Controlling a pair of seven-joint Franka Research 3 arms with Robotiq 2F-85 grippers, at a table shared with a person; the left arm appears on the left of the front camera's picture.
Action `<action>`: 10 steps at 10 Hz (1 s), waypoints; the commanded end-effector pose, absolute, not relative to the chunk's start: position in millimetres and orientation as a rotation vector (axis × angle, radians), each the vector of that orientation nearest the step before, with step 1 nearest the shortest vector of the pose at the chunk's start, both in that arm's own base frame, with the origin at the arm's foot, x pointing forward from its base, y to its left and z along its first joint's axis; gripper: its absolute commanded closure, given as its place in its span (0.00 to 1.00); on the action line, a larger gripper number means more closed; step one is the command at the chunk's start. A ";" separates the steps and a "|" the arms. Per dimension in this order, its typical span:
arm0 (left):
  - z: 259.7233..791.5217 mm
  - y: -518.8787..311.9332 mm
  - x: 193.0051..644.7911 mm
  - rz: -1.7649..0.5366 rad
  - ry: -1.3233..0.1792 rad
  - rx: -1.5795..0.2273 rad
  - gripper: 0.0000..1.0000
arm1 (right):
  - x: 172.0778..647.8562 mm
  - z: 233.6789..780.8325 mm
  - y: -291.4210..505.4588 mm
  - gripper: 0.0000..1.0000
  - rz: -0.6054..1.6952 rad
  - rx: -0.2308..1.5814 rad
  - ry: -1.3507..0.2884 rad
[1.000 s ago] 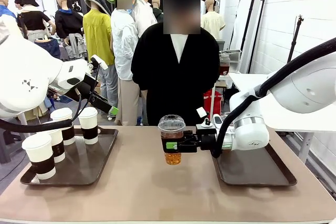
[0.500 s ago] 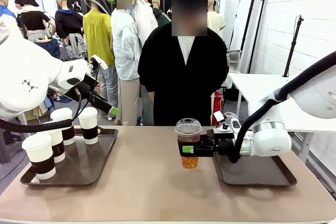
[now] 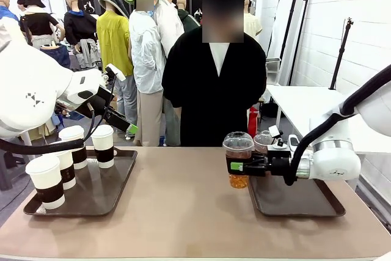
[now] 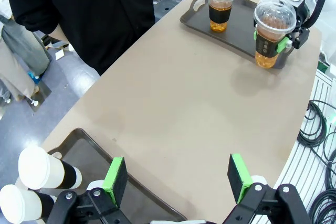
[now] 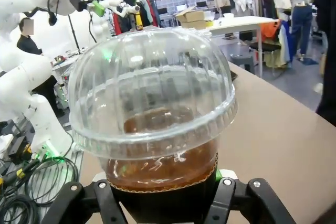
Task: Distribute the coffee onto the tray.
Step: Pick up another iced Americano from the middle of the table and place it on the right Handle tray.
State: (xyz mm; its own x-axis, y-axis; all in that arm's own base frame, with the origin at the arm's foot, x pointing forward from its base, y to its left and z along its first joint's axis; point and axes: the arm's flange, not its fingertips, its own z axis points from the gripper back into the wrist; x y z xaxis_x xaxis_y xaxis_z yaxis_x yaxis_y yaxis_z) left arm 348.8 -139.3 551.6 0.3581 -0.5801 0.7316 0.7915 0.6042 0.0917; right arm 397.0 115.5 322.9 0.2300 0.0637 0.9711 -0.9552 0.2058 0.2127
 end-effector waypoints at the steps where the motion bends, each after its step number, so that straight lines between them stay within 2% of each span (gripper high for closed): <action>1: 551.3 -138.2 349.3 -0.899 -0.807 -0.304 0.00 | 370.1 325.9 96.6 0.38 0.934 1.074 -1.075; 10: 551.3 -138.2 349.3 -0.899 -0.807 -0.304 0.00 | 358.4 288.0 34.4 0.38 0.893 0.955 -1.195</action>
